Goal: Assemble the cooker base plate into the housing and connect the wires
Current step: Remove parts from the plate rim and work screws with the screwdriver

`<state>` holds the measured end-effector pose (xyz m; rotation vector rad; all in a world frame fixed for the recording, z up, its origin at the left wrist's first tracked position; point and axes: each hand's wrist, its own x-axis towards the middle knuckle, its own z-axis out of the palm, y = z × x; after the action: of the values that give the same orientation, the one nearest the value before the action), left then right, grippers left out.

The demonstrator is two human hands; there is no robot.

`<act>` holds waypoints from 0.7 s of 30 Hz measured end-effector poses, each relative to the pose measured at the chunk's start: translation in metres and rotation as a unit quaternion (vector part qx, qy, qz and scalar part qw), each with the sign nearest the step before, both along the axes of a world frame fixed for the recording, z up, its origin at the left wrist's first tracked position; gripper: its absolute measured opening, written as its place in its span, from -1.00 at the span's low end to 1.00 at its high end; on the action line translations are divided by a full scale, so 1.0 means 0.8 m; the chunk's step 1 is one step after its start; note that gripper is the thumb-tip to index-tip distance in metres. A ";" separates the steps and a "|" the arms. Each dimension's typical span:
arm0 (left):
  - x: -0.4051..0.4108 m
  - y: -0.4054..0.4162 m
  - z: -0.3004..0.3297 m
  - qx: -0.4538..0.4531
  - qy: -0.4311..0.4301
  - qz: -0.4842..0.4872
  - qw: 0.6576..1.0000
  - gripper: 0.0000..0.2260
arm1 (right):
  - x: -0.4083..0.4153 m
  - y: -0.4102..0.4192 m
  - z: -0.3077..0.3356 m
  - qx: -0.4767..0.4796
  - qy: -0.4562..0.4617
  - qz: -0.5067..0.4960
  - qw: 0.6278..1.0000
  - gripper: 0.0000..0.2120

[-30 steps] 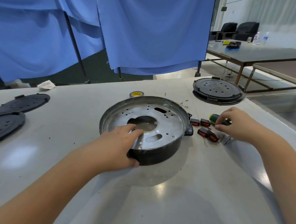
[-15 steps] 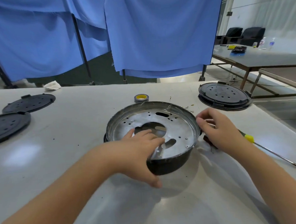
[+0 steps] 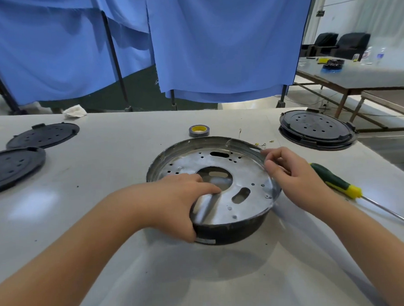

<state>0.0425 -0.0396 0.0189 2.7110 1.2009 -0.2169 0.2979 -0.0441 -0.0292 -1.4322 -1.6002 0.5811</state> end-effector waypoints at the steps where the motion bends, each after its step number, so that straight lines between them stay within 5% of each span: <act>1: 0.003 -0.005 -0.001 0.013 0.003 -0.004 1.000 -0.25 | 0.000 0.001 0.002 0.010 0.015 -0.001 1.000 -0.91; 7: 0.030 -0.034 -0.005 0.040 -0.013 -0.042 0.998 -0.45 | 0.007 0.002 0.010 0.084 0.016 -0.095 0.992 -0.84; 13: 0.011 -0.030 -0.003 -0.042 -0.024 -0.032 0.998 -0.18 | 0.018 -0.003 0.008 0.068 0.087 -0.102 0.989 -0.89; 21: 0.008 -0.030 -0.015 -0.005 -0.086 -0.030 0.996 -0.26 | 0.015 -0.010 0.011 0.081 0.096 -0.104 0.987 -0.88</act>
<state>0.0491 -0.0637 0.0066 2.6949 1.0692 0.0036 0.3102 -0.0519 -0.0204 -1.3580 -1.2975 0.4419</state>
